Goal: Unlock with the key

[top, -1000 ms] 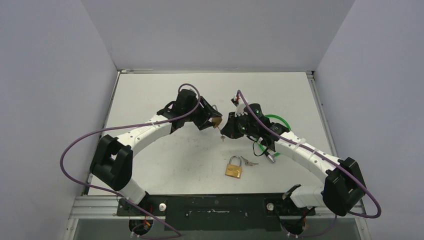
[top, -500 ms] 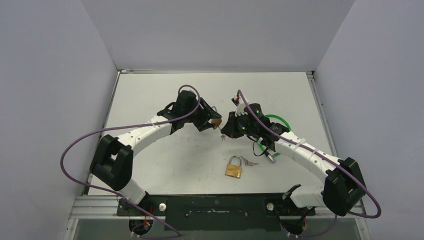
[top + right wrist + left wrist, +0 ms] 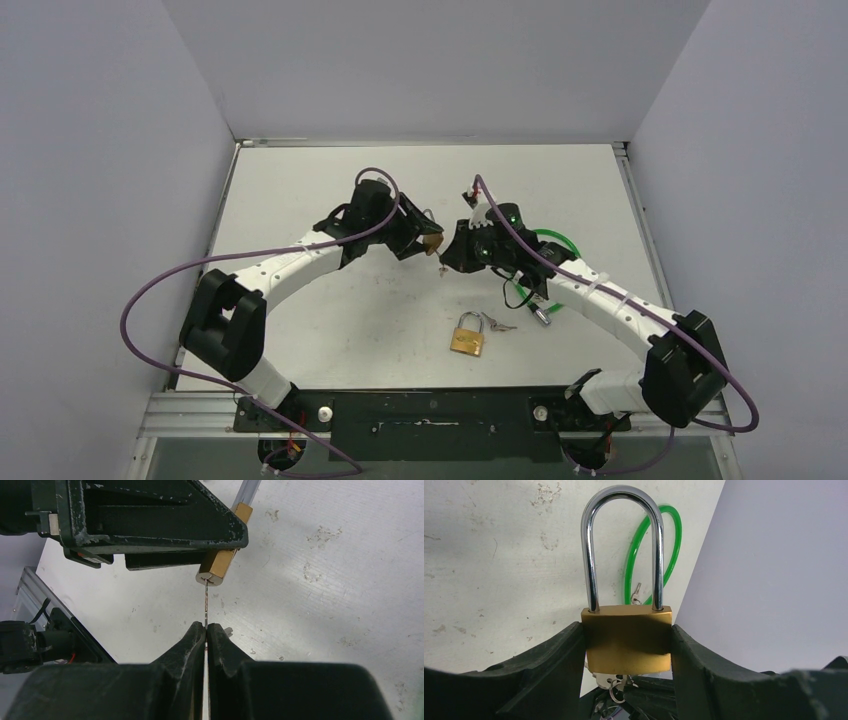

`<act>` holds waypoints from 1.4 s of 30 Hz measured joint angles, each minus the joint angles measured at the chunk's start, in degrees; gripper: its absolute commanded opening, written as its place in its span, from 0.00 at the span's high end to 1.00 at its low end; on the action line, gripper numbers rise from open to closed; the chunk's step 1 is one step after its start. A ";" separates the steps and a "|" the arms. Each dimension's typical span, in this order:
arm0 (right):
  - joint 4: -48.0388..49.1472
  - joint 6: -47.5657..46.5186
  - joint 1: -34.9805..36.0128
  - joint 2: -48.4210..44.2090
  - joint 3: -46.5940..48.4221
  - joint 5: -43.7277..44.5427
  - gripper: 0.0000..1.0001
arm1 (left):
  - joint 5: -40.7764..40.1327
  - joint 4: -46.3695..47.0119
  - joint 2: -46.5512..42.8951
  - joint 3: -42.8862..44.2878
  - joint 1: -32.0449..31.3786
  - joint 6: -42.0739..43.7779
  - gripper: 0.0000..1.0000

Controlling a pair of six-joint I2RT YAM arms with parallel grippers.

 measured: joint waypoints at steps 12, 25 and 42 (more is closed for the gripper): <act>-5.29 6.60 -1.51 6.12 6.82 -0.83 1.00 | -4.24 4.02 -0.90 -3.08 0.07 -2.38 1.00; -5.49 9.35 -1.55 9.49 9.92 -0.72 1.00 | -7.67 6.23 -2.93 -6.27 -0.20 -8.35 1.00; -9.92 9.03 -1.92 16.06 19.47 -0.76 1.00 | -10.95 6.51 -3.96 -6.36 0.46 -12.37 1.00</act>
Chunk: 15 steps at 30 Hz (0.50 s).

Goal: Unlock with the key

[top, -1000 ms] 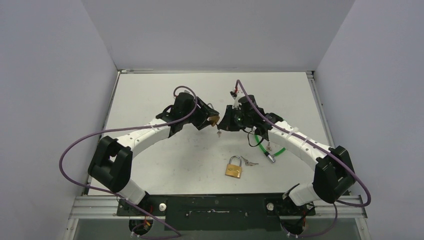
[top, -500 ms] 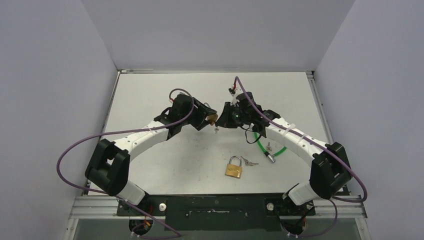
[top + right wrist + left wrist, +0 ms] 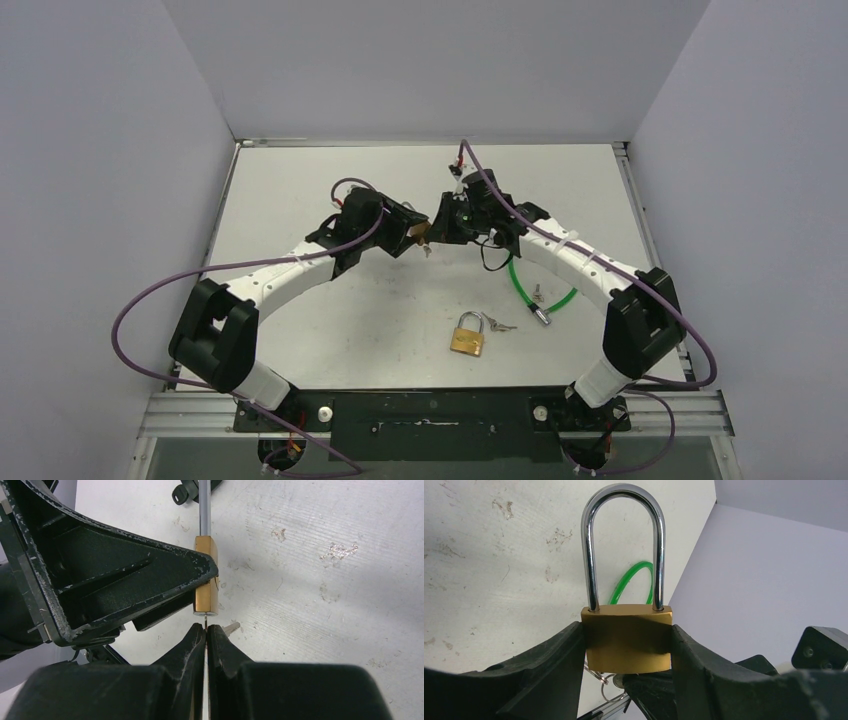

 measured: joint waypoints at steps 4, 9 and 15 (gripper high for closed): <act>0.28 1.29 -0.81 0.15 0.00 -2.05 1.00 | -0.02 1.14 -0.31 -0.74 0.07 -0.96 1.00; 9.92 9.81 -5.49 -1.51 -6.36 -12.02 1.00 | -0.63 3.43 -1.14 -1.11 -0.09 0.13 1.00; 24.30 23.47 -9.14 -5.05 -14.47 -20.20 1.00 | -0.11 11.17 -4.02 -3.78 -0.55 1.33 1.00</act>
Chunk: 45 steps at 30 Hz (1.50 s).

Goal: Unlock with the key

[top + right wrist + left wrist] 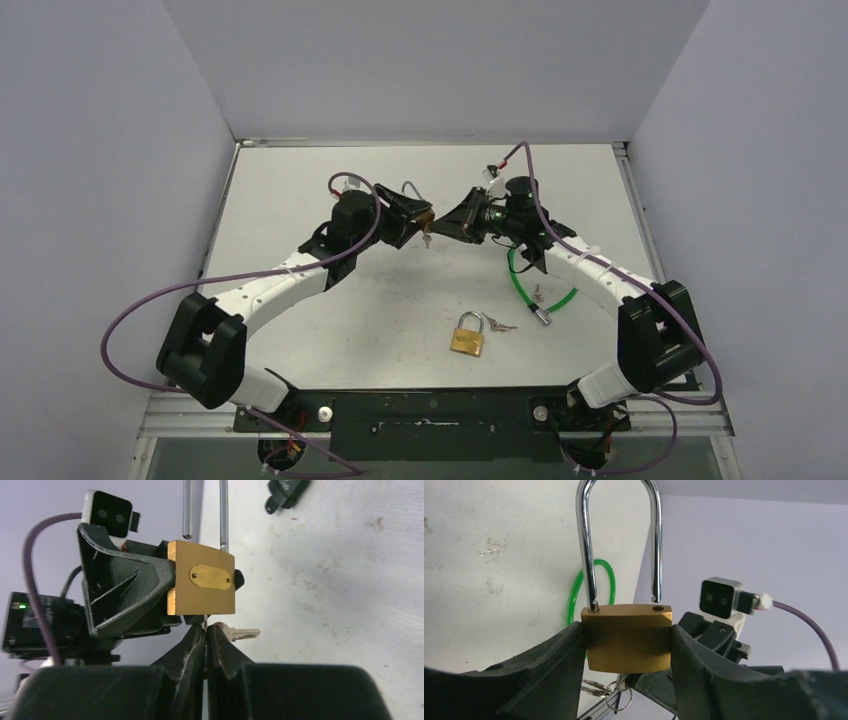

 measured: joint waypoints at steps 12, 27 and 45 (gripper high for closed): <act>9.42 9.33 -1.79 -3.34 -3.63 -1.57 0.48 | 0.76 8.94 -2.08 -1.14 -0.46 6.93 1.00; -1.36 -13.99 -7.21 -17.88 -0.94 -0.44 0.16 | 9.11 2.47 -6.36 3.41 -1.51 48.48 1.00; -8.70 -21.03 -7.21 -11.19 7.15 -2.40 0.61 | 22.71 2.71 -7.06 3.41 -1.53 57.99 1.00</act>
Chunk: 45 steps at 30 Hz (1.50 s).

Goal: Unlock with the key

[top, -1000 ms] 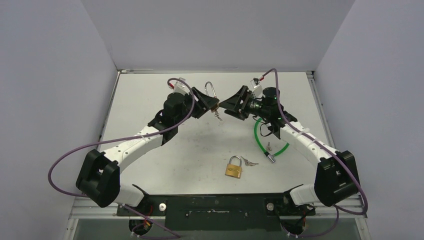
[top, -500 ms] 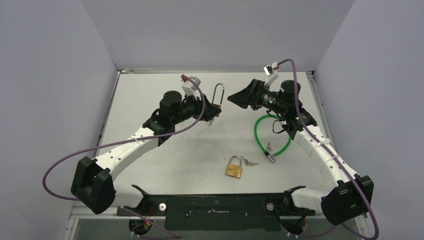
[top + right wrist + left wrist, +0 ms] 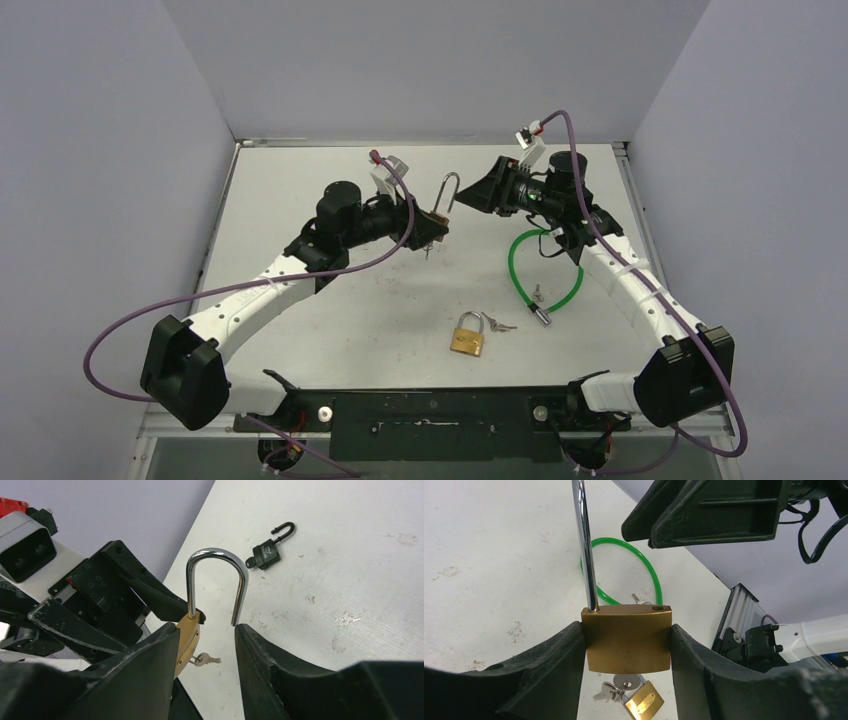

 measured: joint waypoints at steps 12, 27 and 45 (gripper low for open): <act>-0.13 0.48 0.00 4.13 0.00 1.88 0.97 | 11.96 8.96 0.26 -0.48 0.02 -8.94 1.00; -0.76 1.05 -0.22 4.44 -1.64 5.99 0.72 | 12.66 12.17 1.84 -0.70 0.28 -13.84 1.00; -15.96 -0.59 -3.15 0.48 -9.09 18.27 0.69 | -25.88 -29.42 14.21 6.51 1.92 -8.92 1.00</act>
